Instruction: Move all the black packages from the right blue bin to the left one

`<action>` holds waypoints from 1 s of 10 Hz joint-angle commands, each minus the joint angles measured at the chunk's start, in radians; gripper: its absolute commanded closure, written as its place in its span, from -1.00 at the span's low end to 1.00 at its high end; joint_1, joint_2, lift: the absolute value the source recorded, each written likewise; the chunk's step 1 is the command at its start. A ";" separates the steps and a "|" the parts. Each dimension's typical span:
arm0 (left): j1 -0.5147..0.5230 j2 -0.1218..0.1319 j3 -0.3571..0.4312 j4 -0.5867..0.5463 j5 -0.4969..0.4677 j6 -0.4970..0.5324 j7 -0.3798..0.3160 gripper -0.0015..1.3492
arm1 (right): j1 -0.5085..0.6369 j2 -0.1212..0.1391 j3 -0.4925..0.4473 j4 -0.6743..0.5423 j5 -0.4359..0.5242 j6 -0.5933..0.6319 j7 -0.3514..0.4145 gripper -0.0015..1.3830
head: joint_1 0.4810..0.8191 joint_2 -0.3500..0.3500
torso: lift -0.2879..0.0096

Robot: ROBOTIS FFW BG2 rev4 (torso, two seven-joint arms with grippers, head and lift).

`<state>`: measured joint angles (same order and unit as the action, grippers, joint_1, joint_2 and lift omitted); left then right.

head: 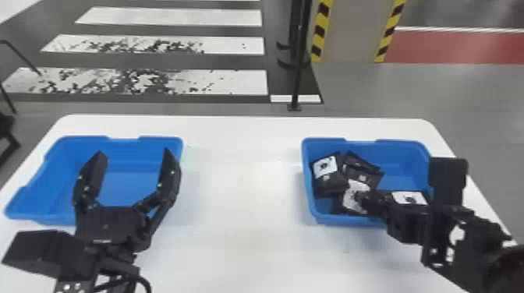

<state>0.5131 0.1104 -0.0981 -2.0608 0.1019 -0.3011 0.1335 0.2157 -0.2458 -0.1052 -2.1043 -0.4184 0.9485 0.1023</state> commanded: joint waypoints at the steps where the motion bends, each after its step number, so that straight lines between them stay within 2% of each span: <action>1: -0.003 0.000 -0.002 0.005 0.000 -0.006 0.000 -0.84 | 0.020 0.002 -0.012 -0.025 -0.006 -0.038 -0.013 0.59 | 0.27 -0.08 | -0.27; 3: -0.003 0.000 -0.002 0.010 0.004 -0.018 0.000 -0.84 | 0.062 0.002 -0.012 -0.074 -0.040 -0.114 -0.046 0.63 | 0.27 -0.11 | -0.27; 4: -0.003 0.002 -0.002 0.010 0.004 -0.018 0.000 -0.84 | 0.069 0.003 -0.012 -0.089 -0.062 -0.114 -0.055 0.42 | 0.27 -0.11 | -0.27; 5: -0.003 0.002 -0.002 0.013 0.004 -0.021 0.000 -0.84 | 0.079 0.003 -0.012 -0.101 -0.066 -0.114 -0.072 -0.08 | 0.27 -0.08 | -0.27; 6: -0.003 0.002 -0.002 0.013 0.006 -0.023 0.000 -0.84 | 0.079 0.003 -0.012 -0.096 -0.060 -0.112 -0.075 -0.69 | 0.27 -0.07 | -0.27; 7: -0.003 0.000 -0.002 0.013 0.006 -0.021 0.000 -0.84 | 0.069 0.002 -0.012 -0.081 -0.058 -0.099 -0.076 -0.90 | 0.27 -0.08 | -0.27; 8: -0.003 0.002 -0.004 0.015 0.006 -0.023 0.000 -0.84 | 0.054 0.002 -0.010 -0.059 -0.052 -0.087 -0.076 -0.81 | 0.27 -0.08 | -0.27; 10: -0.003 0.002 -0.004 0.015 0.006 -0.025 0.000 -0.84 | 0.022 -0.004 0.019 -0.017 -0.058 -0.085 -0.075 -0.80 | 0.27 -0.09 | -0.27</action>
<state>0.5104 0.1120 -0.1017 -2.0457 0.1077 -0.3263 0.1335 0.2473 -0.2485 -0.0938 -2.1329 -0.4752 0.8635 0.0275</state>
